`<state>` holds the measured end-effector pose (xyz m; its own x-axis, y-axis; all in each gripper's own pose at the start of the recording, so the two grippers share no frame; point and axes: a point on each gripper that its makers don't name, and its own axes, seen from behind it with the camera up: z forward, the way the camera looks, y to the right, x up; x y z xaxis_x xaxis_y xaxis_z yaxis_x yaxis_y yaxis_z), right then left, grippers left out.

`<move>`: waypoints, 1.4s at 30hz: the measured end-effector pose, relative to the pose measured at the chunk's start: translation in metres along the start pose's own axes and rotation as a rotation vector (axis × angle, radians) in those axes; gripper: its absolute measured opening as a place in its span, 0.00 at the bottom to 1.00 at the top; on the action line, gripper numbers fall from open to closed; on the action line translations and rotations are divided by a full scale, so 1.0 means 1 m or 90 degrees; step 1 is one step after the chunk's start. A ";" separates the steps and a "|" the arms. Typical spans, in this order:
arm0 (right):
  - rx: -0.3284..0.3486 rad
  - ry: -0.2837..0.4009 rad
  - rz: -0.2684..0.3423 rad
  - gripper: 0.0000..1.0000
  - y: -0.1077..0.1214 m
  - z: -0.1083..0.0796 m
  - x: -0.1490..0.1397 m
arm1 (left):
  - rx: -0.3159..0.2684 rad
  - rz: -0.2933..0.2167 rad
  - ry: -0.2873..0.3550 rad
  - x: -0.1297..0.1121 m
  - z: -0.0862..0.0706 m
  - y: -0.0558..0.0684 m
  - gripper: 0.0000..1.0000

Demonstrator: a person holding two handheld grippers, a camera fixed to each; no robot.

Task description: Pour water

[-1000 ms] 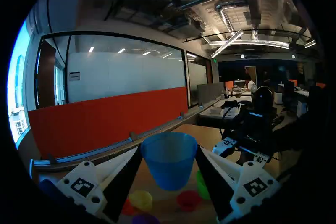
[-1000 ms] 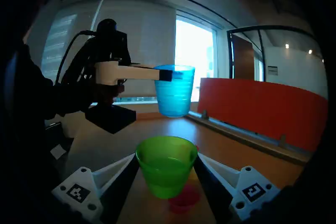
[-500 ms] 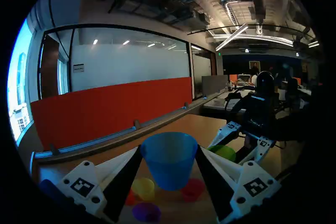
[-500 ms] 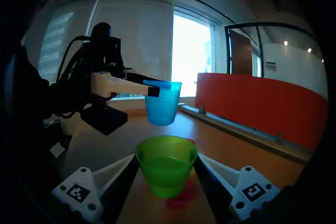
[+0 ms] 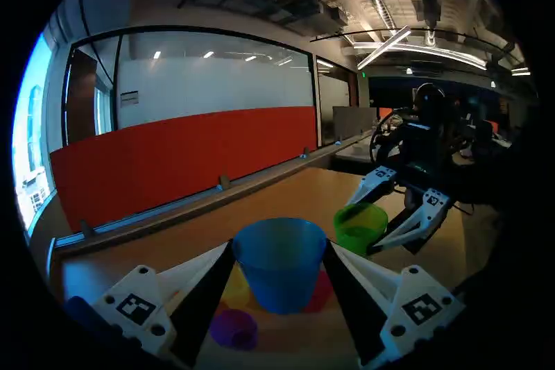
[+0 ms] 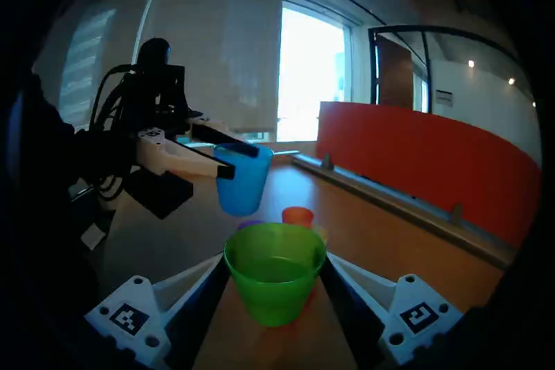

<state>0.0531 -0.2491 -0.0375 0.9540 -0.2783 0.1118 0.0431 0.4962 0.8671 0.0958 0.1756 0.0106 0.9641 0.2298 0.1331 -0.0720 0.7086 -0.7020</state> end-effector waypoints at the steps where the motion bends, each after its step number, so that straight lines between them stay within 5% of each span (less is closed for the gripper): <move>1: -0.001 -0.004 -0.001 0.90 0.001 -0.001 -0.001 | 0.000 -0.001 -0.004 -0.004 0.000 0.001 0.88; 42: 0.001 -0.140 0.025 0.90 0.023 -0.008 -0.078 | -0.041 0.009 -0.120 -0.124 0.021 0.043 0.89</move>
<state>-0.0176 -0.2092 -0.0301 0.8671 -0.4315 0.2488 0.0067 0.5096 0.8604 -0.0321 0.1918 -0.0212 0.8978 0.3649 0.2467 -0.0637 0.6616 -0.7471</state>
